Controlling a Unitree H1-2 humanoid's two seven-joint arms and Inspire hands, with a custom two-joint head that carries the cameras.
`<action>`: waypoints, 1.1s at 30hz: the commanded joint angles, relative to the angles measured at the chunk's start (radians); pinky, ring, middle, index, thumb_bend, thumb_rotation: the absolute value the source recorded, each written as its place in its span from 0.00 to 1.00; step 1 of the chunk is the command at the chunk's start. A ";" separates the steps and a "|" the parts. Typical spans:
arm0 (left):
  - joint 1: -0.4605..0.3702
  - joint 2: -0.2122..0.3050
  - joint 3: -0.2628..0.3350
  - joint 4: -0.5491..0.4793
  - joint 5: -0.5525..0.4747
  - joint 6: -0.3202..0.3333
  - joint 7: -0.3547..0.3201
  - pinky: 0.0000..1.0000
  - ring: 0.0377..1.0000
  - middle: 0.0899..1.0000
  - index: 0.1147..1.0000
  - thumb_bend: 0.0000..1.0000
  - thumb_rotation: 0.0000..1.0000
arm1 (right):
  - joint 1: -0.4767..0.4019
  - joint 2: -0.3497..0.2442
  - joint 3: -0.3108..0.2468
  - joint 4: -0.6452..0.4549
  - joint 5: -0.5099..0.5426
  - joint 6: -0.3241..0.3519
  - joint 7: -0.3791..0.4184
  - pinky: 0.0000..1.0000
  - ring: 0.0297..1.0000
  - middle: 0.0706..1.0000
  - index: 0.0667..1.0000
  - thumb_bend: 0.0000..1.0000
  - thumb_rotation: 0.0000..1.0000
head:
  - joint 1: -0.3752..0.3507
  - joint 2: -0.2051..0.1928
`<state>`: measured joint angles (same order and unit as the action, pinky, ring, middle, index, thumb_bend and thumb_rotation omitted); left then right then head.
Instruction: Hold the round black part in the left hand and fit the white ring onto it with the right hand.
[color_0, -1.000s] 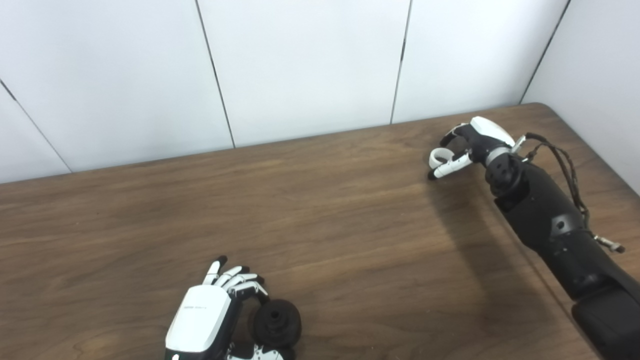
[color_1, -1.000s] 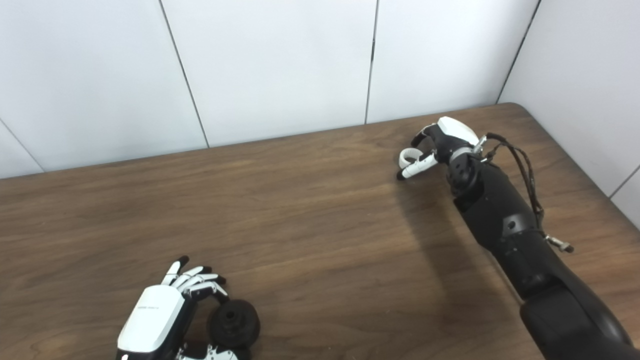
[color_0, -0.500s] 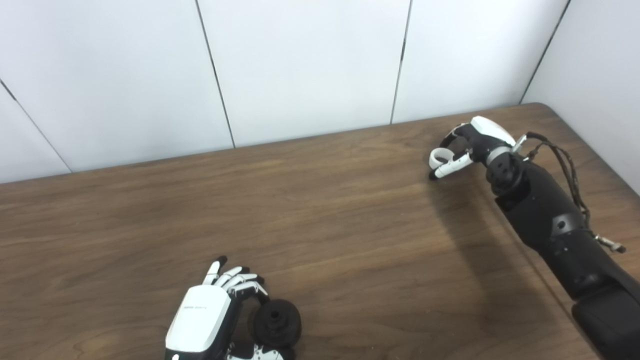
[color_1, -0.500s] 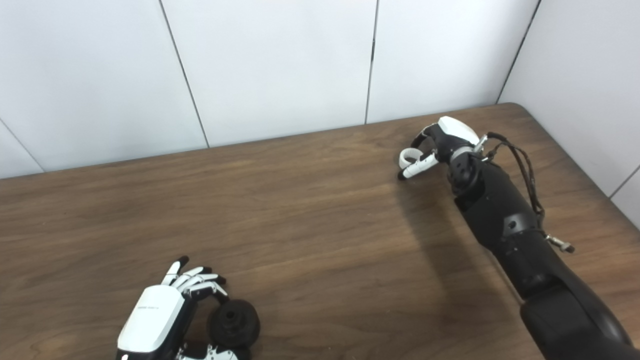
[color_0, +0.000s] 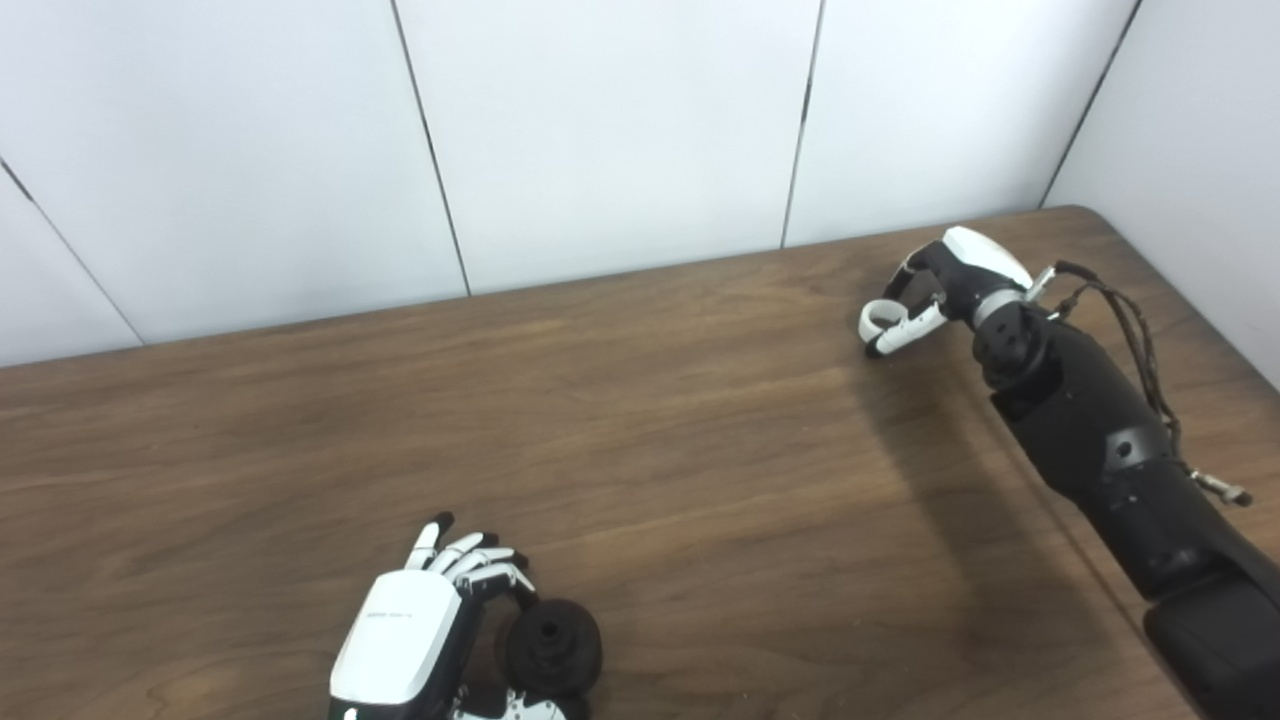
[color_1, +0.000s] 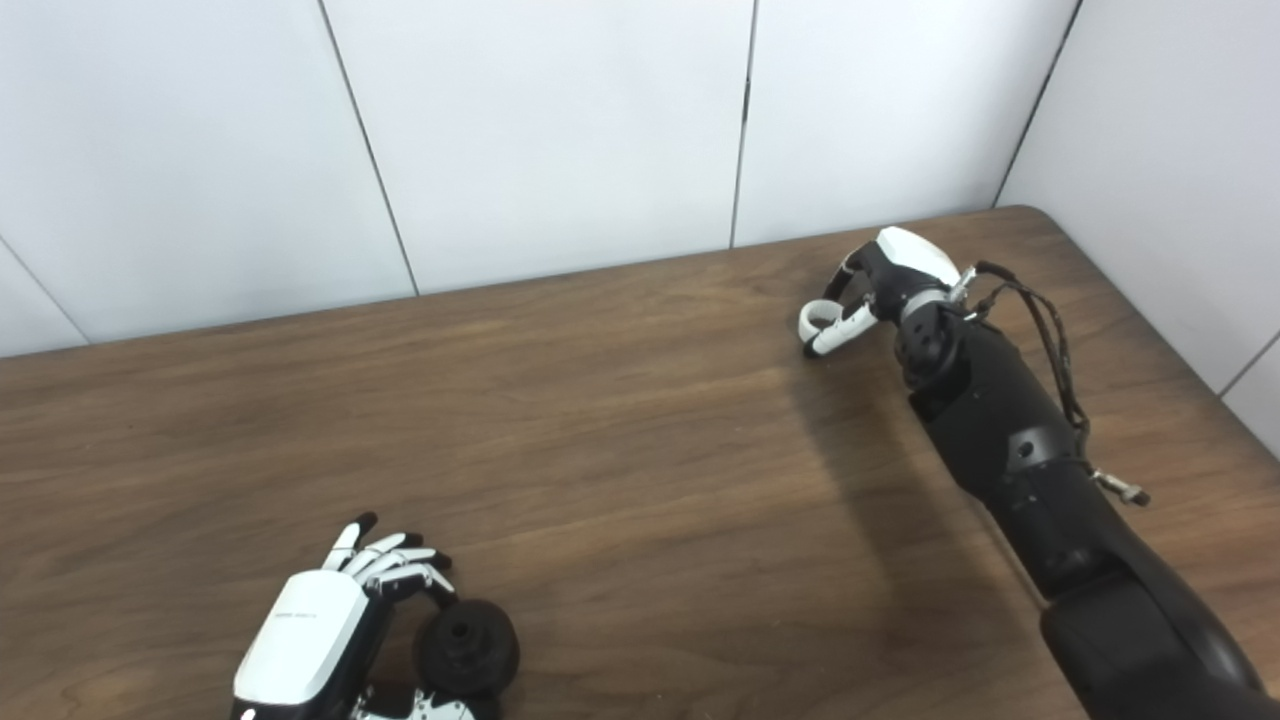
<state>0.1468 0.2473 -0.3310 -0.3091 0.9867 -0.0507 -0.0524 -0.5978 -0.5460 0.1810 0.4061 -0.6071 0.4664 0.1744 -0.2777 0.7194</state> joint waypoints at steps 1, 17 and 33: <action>-0.004 0.002 0.007 -0.019 0.002 -0.006 0.007 1.00 0.85 0.73 0.42 0.52 0.05 | -0.025 -0.025 -0.017 -0.029 -0.001 -0.009 -0.025 0.97 0.93 0.81 0.45 0.52 0.13 | 0.000 0.000; -0.005 -0.010 0.001 -0.015 0.015 -0.011 0.023 1.00 0.84 0.72 0.42 0.52 0.05 | 0.021 -0.056 -0.007 -0.105 0.030 -0.068 0.002 1.00 0.92 0.79 0.45 0.52 0.13 | 0.031 0.004; -0.006 -0.024 -0.009 -0.011 0.043 -0.006 0.019 1.00 0.85 0.72 0.42 0.52 0.05 | 0.189 -0.031 0.084 -0.706 -0.023 -0.001 0.262 0.96 0.97 0.83 0.45 0.52 0.13 | 0.087 0.021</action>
<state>0.1520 0.2245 -0.3400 -0.3082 1.0209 -0.0507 -0.0438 -0.3912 -0.5736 0.2704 -0.2477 -0.6095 0.4634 0.4245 -0.1902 0.7394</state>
